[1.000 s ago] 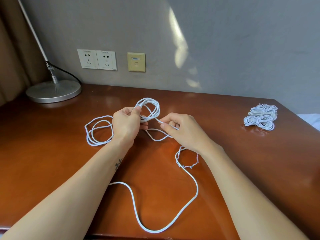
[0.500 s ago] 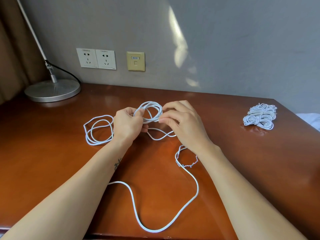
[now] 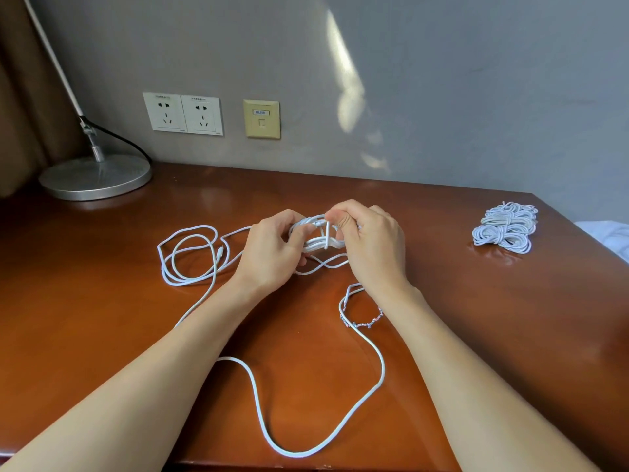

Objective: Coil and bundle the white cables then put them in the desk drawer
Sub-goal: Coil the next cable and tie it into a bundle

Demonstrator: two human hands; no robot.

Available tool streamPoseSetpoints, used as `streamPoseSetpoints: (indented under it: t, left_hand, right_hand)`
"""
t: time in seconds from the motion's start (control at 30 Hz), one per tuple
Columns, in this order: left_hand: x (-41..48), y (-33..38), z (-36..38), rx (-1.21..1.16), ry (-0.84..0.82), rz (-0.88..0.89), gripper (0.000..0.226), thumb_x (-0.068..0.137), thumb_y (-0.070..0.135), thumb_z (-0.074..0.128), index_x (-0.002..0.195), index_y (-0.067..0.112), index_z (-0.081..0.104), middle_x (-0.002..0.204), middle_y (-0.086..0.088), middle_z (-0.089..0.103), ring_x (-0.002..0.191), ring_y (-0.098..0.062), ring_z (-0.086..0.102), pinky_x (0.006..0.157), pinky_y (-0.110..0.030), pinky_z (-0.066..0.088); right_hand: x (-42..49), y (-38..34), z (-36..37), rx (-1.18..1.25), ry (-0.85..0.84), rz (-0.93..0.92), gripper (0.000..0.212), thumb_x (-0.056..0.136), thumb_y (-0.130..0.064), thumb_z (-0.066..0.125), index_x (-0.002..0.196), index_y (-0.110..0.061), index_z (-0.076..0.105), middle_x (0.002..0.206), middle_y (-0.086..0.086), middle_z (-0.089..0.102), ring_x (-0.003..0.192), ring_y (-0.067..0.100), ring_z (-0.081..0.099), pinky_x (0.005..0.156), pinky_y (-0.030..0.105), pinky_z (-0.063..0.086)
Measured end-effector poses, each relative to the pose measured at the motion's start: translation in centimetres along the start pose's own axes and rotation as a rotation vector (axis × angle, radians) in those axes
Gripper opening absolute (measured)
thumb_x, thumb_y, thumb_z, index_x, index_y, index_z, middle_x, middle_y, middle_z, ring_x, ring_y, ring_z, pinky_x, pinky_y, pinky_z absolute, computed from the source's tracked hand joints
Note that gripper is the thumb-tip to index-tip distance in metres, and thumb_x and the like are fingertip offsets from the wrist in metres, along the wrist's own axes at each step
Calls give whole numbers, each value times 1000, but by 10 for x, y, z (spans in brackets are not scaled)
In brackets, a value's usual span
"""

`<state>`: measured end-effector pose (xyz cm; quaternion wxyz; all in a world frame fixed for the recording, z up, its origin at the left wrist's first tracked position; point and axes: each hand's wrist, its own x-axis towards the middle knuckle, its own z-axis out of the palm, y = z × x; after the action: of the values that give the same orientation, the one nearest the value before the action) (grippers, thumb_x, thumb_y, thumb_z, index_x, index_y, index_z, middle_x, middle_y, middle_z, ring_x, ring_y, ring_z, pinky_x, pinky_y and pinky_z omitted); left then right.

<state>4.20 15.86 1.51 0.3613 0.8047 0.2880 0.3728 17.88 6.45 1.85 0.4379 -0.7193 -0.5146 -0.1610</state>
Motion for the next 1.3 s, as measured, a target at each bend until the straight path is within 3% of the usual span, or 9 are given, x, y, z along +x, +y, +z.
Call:
streamPoseSetpoints:
  t: [0.1, 0.23, 0.37, 0.5, 0.57, 0.63, 0.9, 1.1, 1.3]
  left_hand:
    - [-3, 2, 0, -15, -70, 78, 19, 107, 29, 54, 105, 17, 69, 76, 4, 70, 64, -6, 68, 54, -14, 47]
    - [-5, 2, -1, -31, -143, 157, 19, 108, 28, 52, 108, 18, 68, 79, 3, 67, 68, -8, 64, 59, -16, 47]
    - [-5, 1, -3, -40, -202, 217, 15, 108, 21, 51, 108, 17, 66, 84, -1, 66, 74, -12, 62, 64, -16, 47]
    - [-5, 2, -3, 4, -223, 264, 16, 108, 13, 50, 107, 15, 66, 85, -2, 66, 77, -16, 60, 65, -23, 48]
    - [-4, 3, -3, 36, -223, 283, 16, 107, 11, 50, 107, 15, 66, 83, 6, 65, 76, -11, 59, 63, -18, 45]
    - [-3, 2, -4, 69, -232, 292, 17, 106, 9, 51, 105, 16, 65, 80, 9, 63, 74, -10, 58, 63, -17, 42]
    - [-1, 1, -6, 222, -281, 240, 26, 104, 3, 49, 97, 24, 62, 81, 5, 65, 74, -18, 59, 68, -42, 51]
    - [2, 3, -7, 224, -330, 242, 27, 104, 2, 46, 95, 23, 61, 79, 5, 62, 72, -16, 55, 64, -34, 46]
    - [3, -4, -6, 150, -339, 222, 29, 104, 2, 46, 94, 24, 61, 80, 2, 64, 73, -18, 55, 62, -30, 44]
  right_hand:
    - [1, 1, -1, -1, 36, 57, 25, 107, -34, 50, 107, -32, 75, 85, -10, 73, 79, 14, 64, 66, 31, 52]
    - [2, 2, -4, 45, 59, 147, 25, 108, -35, 51, 108, -29, 76, 93, -15, 75, 76, 5, 59, 62, 16, 42]
    - [4, 3, -4, 70, 32, 232, 28, 107, -44, 51, 95, -30, 73, 77, -15, 70, 73, 10, 60, 61, 26, 43]
    - [7, 6, -4, 65, 4, 320, 36, 106, -48, 50, 74, -34, 55, 60, -15, 55, 65, 9, 54, 55, 26, 34]
    - [7, 6, -4, 59, -9, 336, 39, 106, -49, 49, 71, -34, 54, 60, -14, 55, 63, 6, 53, 54, 26, 32]
    - [6, 5, -4, 59, -27, 342, 38, 106, -49, 49, 72, -33, 56, 61, -13, 55, 63, 6, 54, 54, 25, 32]
    - [7, 4, -5, 68, -17, 309, 26, 104, -50, 52, 82, -39, 61, 74, -12, 68, 72, 9, 61, 59, 25, 42]
    - [9, 9, -6, 62, -12, 311, 27, 105, -48, 53, 96, -33, 74, 77, -20, 63, 71, -1, 56, 57, 20, 36]
    - [10, 14, -5, 140, -30, 293, 26, 102, -48, 58, 100, -30, 77, 85, -21, 70, 82, 6, 62, 65, 21, 45]
